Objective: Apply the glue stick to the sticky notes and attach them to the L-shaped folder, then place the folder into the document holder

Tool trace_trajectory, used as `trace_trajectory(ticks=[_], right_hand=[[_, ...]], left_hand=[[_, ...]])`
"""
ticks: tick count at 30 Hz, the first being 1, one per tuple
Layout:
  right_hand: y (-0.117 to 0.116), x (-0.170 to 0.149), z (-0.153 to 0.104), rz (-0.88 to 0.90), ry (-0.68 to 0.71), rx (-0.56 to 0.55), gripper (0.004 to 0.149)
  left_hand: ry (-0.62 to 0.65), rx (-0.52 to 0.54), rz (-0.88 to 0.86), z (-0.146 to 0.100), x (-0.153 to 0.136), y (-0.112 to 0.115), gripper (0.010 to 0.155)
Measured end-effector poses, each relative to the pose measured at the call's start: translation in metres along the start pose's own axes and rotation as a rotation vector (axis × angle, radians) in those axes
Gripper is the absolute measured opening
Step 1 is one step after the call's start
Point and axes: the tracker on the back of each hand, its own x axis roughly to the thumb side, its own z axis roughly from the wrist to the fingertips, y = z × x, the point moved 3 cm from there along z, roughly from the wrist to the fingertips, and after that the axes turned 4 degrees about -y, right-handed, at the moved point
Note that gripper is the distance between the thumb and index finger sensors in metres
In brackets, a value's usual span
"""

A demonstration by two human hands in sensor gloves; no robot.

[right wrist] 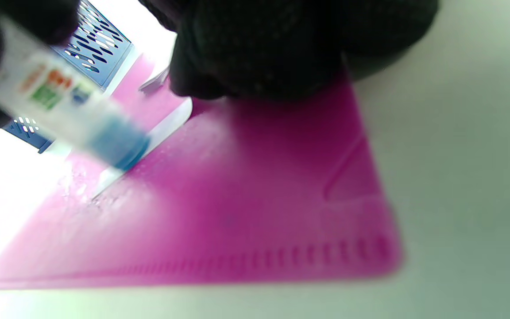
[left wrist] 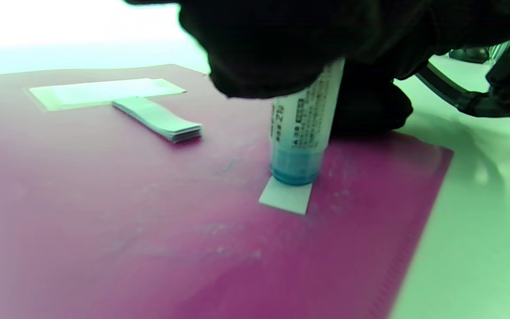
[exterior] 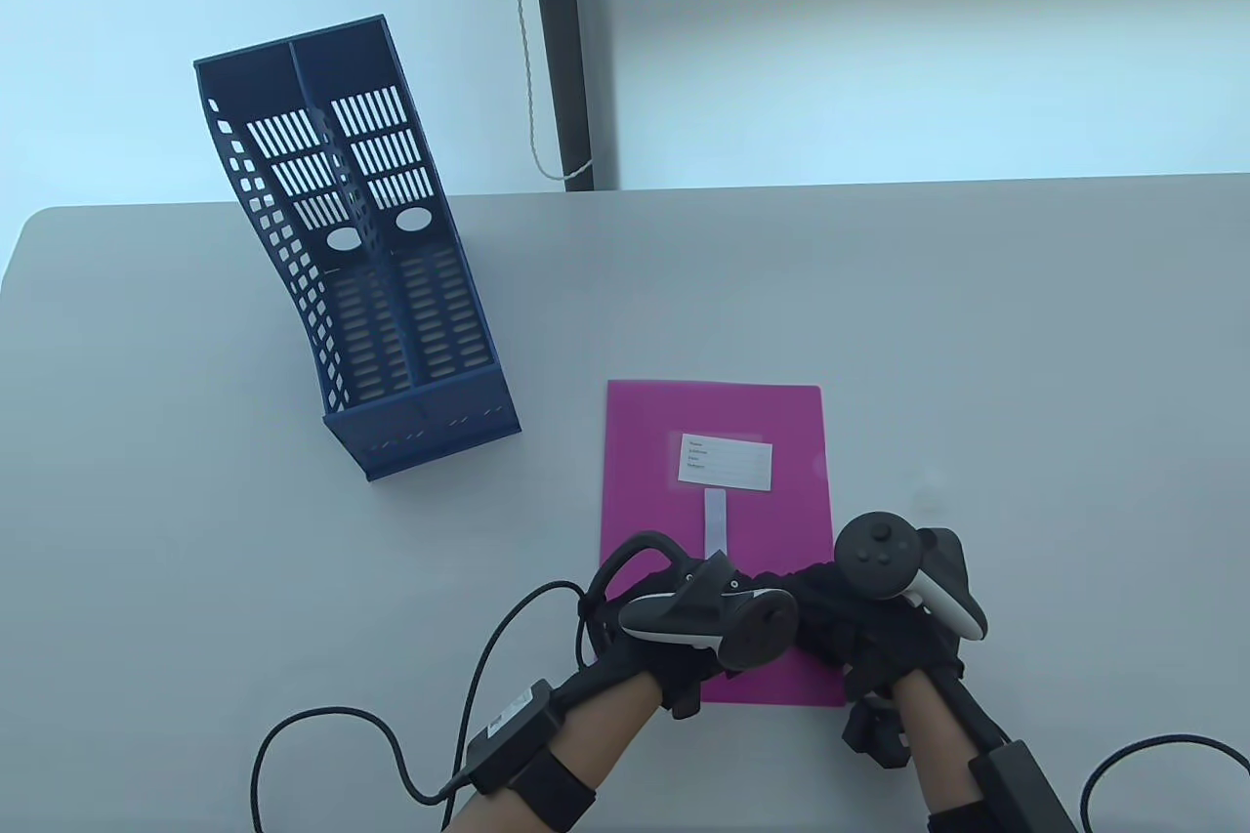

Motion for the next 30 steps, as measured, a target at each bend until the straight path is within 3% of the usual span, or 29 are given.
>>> trace_trajectory(ticks=[2, 9, 11, 13, 16, 22, 30], right_hand=[[0.000, 0.000, 0.000, 0.006, -0.001, 0.004, 0.034], [0.000, 0.000, 0.000, 0.012, -0.007, 0.007, 0.034], [0.000, -0.001, 0.000, 0.011, -0.007, 0.007, 0.034], [0.000, 0.000, 0.000, 0.009, -0.004, 0.005, 0.034], [0.000, 0.000, 0.000, 0.006, -0.006, 0.008, 0.034], [0.000, 0.000, 0.000, 0.004, -0.006, 0.006, 0.034], [0.000, 0.000, 0.000, 0.000, -0.006, 0.005, 0.034]], left_hand=[[-0.003, -0.028, 0.019, -0.010, -0.005, 0.003, 0.051], [0.022, 0.145, 0.011, -0.005, 0.003, 0.004, 0.052], [0.011, 0.109, -0.005, -0.005, 0.000, 0.003, 0.051], [-0.016, -0.060, -0.045, -0.009, -0.004, 0.005, 0.052], [0.011, 0.021, -0.010, -0.011, -0.005, 0.005, 0.052], [0.047, 0.086, 0.024, -0.010, 0.002, 0.004, 0.052], [0.051, 0.013, 0.026, -0.012, 0.000, 0.004, 0.050]])
